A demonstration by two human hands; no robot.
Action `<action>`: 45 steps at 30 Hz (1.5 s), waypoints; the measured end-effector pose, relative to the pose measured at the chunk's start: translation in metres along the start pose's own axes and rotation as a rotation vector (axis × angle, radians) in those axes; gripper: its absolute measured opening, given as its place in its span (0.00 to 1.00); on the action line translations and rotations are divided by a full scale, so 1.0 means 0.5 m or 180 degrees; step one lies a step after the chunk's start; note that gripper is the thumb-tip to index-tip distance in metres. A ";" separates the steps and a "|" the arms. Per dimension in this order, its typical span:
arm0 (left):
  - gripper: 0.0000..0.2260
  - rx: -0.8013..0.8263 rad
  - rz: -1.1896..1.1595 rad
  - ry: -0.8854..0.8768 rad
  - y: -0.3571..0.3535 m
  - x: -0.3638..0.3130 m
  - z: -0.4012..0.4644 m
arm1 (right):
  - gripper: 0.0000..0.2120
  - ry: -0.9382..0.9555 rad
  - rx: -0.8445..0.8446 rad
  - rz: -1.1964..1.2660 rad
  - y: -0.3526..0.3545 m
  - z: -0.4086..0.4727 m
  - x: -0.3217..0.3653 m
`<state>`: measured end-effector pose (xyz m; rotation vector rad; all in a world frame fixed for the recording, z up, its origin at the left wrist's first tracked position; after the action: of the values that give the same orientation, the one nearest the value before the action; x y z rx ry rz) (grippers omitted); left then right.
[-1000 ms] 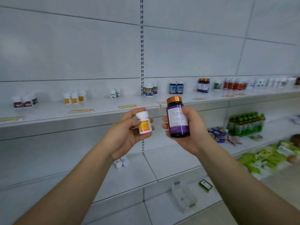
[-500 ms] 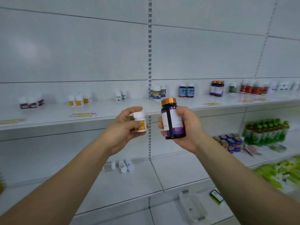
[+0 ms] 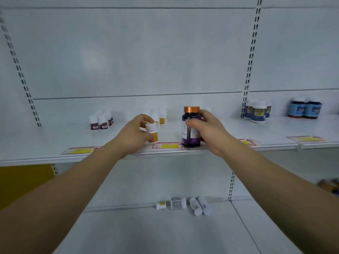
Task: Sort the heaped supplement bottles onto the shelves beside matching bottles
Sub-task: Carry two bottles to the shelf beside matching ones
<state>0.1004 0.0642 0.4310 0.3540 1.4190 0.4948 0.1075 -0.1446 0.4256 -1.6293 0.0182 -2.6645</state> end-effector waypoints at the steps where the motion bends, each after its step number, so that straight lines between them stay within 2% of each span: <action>1: 0.16 0.0000 0.0164 -0.0055 0.001 0.004 0.025 | 0.18 0.0018 -0.0029 -0.0137 -0.005 0.021 -0.010; 6: 0.18 0.0085 0.0814 -0.0374 -0.041 0.000 0.126 | 0.20 -0.0022 0.0068 -0.0438 -0.015 0.102 -0.051; 10: 0.17 -0.0397 0.2038 -0.0948 -0.067 -0.029 0.188 | 0.22 0.0013 0.0337 -0.0686 -0.024 0.143 -0.059; 12: 0.18 -0.0602 0.2403 -0.1020 -0.070 -0.035 0.214 | 0.22 0.0024 0.0456 -0.0731 -0.029 0.155 -0.063; 15: 0.19 -0.0754 0.2410 -0.0839 -0.069 -0.032 0.246 | 0.24 0.0004 0.0528 -0.0824 -0.029 0.165 -0.077; 22: 0.19 -0.0728 0.2346 -0.0648 -0.086 -0.029 0.266 | 0.24 0.0117 0.0596 -0.0867 -0.026 0.165 -0.082; 27: 0.22 -0.0741 0.2401 -0.0775 -0.084 -0.040 0.251 | 0.24 0.0084 0.0276 -0.0831 -0.015 0.157 -0.073; 30: 0.27 -0.0430 0.2095 -0.0837 -0.097 -0.071 0.223 | 0.25 0.0061 -0.0031 -0.0736 0.003 0.150 -0.051; 34: 0.33 0.0544 0.1268 -0.0646 -0.165 -0.128 0.157 | 0.22 0.0139 -0.0274 -0.0627 0.059 0.127 -0.004; 37: 0.26 0.1096 0.0467 -0.0608 -0.245 -0.191 0.094 | 0.18 0.0256 -0.0478 -0.0600 0.137 0.093 0.032; 39: 0.21 0.1358 0.0028 -0.0607 -0.315 -0.238 0.047 | 0.14 0.0322 -0.0694 -0.0606 0.211 0.061 0.055; 45: 0.20 0.2050 -0.0649 -0.0693 -0.608 -0.410 -0.108 | 0.10 0.0158 -0.1450 -0.0405 0.547 -0.079 0.119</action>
<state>0.0662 -0.3046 0.4409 0.7445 1.3551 -0.1799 0.0480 -0.4193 0.4552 -1.7170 0.5816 -2.9569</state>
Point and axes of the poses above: each hand's wrist, its own z-axis towards the middle knuckle, its own y-axis out of the back of the hand, x = y × z, the point moved 7 cm from there along z, towards the middle knuckle, and after that the axes turned 13 degrees about y, right-handed, at the moved point
